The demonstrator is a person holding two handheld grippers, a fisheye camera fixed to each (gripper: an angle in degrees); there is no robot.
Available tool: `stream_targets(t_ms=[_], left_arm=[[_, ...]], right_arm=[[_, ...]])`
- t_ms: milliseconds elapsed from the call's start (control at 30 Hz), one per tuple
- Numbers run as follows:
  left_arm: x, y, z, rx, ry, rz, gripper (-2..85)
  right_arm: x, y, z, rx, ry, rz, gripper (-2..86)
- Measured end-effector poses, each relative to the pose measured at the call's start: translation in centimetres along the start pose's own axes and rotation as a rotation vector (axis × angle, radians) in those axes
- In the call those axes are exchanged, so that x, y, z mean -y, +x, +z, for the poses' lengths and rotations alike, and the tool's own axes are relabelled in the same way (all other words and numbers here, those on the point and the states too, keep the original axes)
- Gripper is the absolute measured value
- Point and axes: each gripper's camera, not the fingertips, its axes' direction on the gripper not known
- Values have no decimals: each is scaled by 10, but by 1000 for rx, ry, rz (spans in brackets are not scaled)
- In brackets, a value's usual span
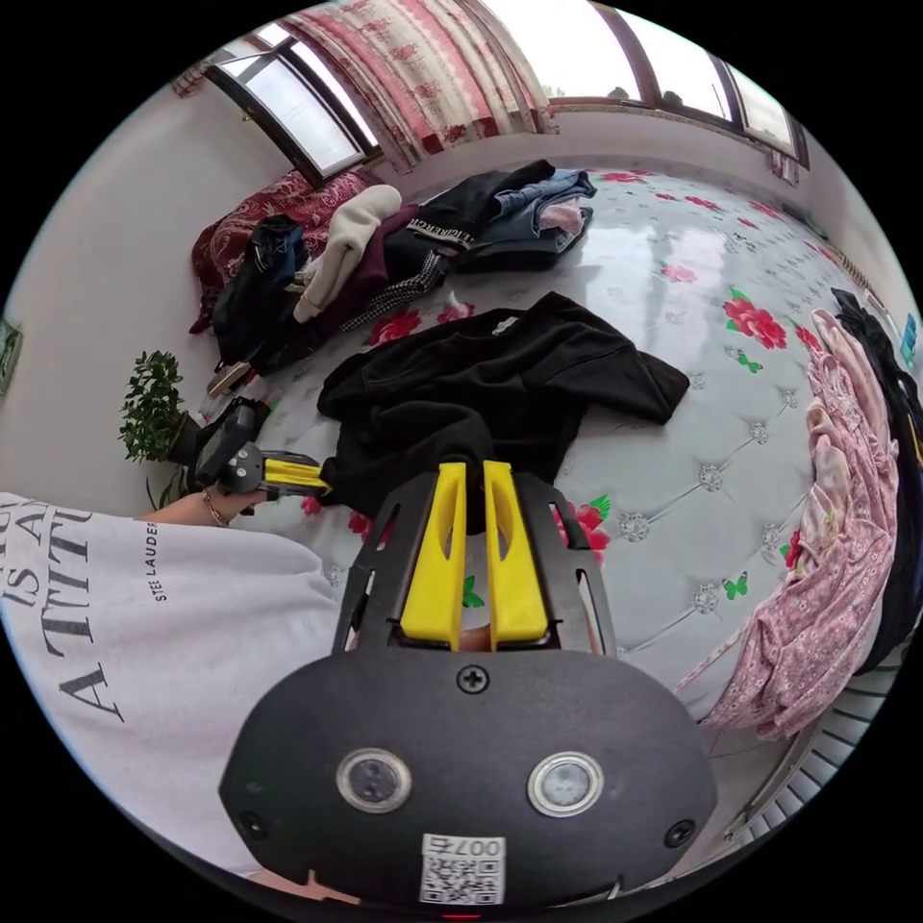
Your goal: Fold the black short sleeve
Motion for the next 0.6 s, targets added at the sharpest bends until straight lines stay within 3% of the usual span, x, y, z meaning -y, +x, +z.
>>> stream_targets(t_ms=[67, 233, 433, 500, 600], left_arm=[[-19, -9, -23, -24, 84, -81, 7], [-133, -45, -160, -130, 512, -276, -4], [-244, -28, -292, 118, 892, -258, -6], [-258, -26, -300, 126, 981, -253, -6], [-241, -45, -278, 56, 961, -261, -7]], right_arm=[[-12, 0, -32, 5, 54, -9, 4], [-37, -26, -129, 47, 180, -83, 3], [-61, -70, -246, 72, 445, -259, 3], [-60, -67, -254, 85, 457, -282, 3], [-35, -39, -236, 85, 397, -210, 2]])
